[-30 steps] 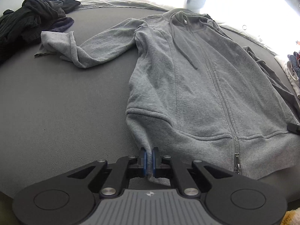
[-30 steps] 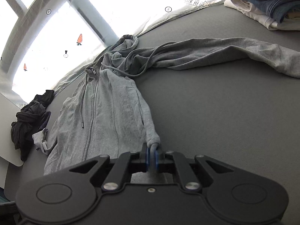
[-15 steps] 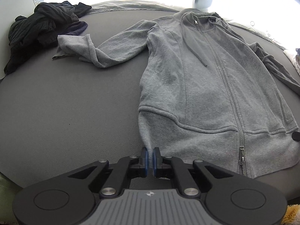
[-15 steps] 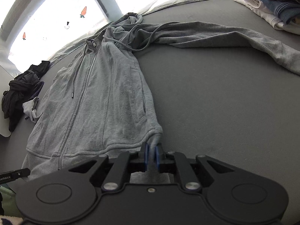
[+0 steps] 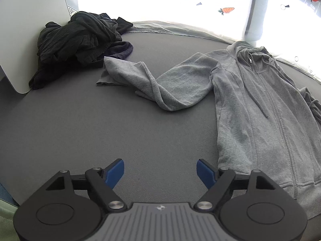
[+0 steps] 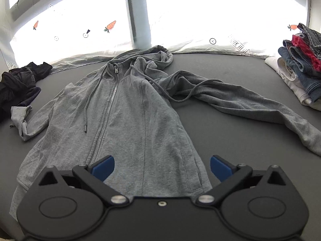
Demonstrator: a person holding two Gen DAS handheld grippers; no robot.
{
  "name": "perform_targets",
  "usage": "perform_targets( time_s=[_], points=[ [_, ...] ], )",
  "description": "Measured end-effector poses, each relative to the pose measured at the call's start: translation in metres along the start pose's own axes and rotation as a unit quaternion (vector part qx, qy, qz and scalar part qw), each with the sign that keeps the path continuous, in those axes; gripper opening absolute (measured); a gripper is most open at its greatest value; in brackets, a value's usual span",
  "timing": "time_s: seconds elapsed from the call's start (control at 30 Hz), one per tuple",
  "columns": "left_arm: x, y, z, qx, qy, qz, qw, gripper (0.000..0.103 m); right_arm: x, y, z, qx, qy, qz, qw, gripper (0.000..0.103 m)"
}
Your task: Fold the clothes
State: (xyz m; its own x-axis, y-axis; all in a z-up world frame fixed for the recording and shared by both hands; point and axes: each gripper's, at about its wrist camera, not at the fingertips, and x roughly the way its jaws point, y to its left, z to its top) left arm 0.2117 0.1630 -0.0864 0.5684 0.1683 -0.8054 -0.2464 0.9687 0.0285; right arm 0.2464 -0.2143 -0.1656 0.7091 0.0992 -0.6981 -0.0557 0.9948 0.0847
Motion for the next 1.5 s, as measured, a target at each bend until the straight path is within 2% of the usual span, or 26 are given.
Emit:
perform_targets(
  time_s=[0.13, 0.2, 0.33, 0.43, 0.5, 0.63, 0.73, 0.77, 0.87, 0.9, 1.07, 1.1, 1.13, 1.17, 1.2, 1.27, 1.33, 1.5],
  points=[
    [0.014, 0.029, 0.025, 0.001, -0.015, 0.000, 0.9999, 0.088, 0.028, 0.032, 0.005, 0.007, 0.014, 0.015, 1.000, 0.103],
    [0.024, 0.045, 0.039, -0.006, -0.020, -0.012, 0.9997, 0.090, 0.047, 0.043, 0.006, 0.021, 0.022, 0.016, 0.999, 0.103],
    [0.045, 0.065, 0.061, 0.007, -0.030, -0.026, 0.9992, 0.092, 0.082, 0.063, 0.001, 0.042, 0.020, -0.024, 0.999, 0.103],
    [0.064, 0.076, 0.081, 0.012, -0.034, -0.033, 0.9988, 0.092, 0.096, 0.072, -0.002, 0.034, 0.005, -0.067, 0.997, 0.103],
    [0.080, 0.084, 0.097, -0.007, -0.026, -0.050, 0.9984, 0.092, 0.102, 0.076, -0.004, 0.021, -0.015, -0.084, 0.996, 0.103],
    [0.106, 0.091, 0.127, -0.039, -0.019, -0.078, 0.9960, 0.092, 0.101, 0.075, -0.013, 0.017, -0.051, -0.081, 0.995, 0.103],
    [0.127, 0.085, 0.148, -0.036, -0.021, -0.085, 0.9955, 0.089, 0.101, 0.076, -0.013, 0.015, -0.054, -0.081, 0.995, 0.103],
    [0.134, 0.082, 0.153, -0.031, -0.023, -0.082, 0.9959, 0.084, 0.102, 0.076, -0.013, 0.015, -0.054, -0.081, 0.995, 0.103],
    [0.158, 0.071, 0.168, -0.021, -0.011, -0.071, 0.9972, 0.056, 0.102, 0.076, -0.012, 0.015, -0.054, -0.081, 0.995, 0.103],
    [0.165, 0.070, 0.172, -0.020, -0.005, -0.073, 0.9971, 0.053, 0.102, 0.076, -0.012, 0.015, -0.054, -0.082, 0.995, 0.103],
    [0.194, 0.059, 0.178, 0.004, 0.015, -0.061, 0.9980, 0.052, 0.102, 0.076, -0.013, 0.015, -0.053, -0.082, 0.995, 0.103],
    [0.198, 0.057, 0.178, 0.009, 0.018, -0.055, 0.9983, 0.048, 0.102, 0.076, -0.012, 0.015, -0.053, -0.082, 0.995, 0.103],
    [0.203, 0.058, 0.178, 0.010, 0.022, -0.048, 0.9986, 0.040, 0.102, 0.076, -0.012, 0.015, -0.053, -0.082, 0.995, 0.103],
    [0.207, 0.058, 0.178, 0.008, 0.027, -0.038, 0.9989, 0.014, 0.102, 0.076, -0.012, 0.015, -0.053, -0.082, 0.995, 0.103],
    [0.209, 0.061, 0.179, -0.004, 0.032, -0.034, 0.9989, 0.002, 0.102, 0.076, -0.012, 0.015, -0.053, -0.082, 0.995, 0.103],
    [0.203, 0.072, 0.182, -0.039, 0.029, -0.055, 0.9973, 0.002, 0.102, 0.076, -0.012, 0.015, -0.053, -0.082, 0.995, 0.103],
    [0.186, 0.080, 0.187, -0.054, 0.003, -0.058, 0.9968, 0.002, 0.102, 0.076, -0.012, 0.016, -0.054, -0.082, 0.995, 0.103],
    [0.107, 0.105, 0.196, -0.089, -0.105, -0.063, 0.9885, 0.002, 0.102, 0.076, -0.012, 0.016, -0.054, -0.081, 0.995, 0.103]
  ],
)
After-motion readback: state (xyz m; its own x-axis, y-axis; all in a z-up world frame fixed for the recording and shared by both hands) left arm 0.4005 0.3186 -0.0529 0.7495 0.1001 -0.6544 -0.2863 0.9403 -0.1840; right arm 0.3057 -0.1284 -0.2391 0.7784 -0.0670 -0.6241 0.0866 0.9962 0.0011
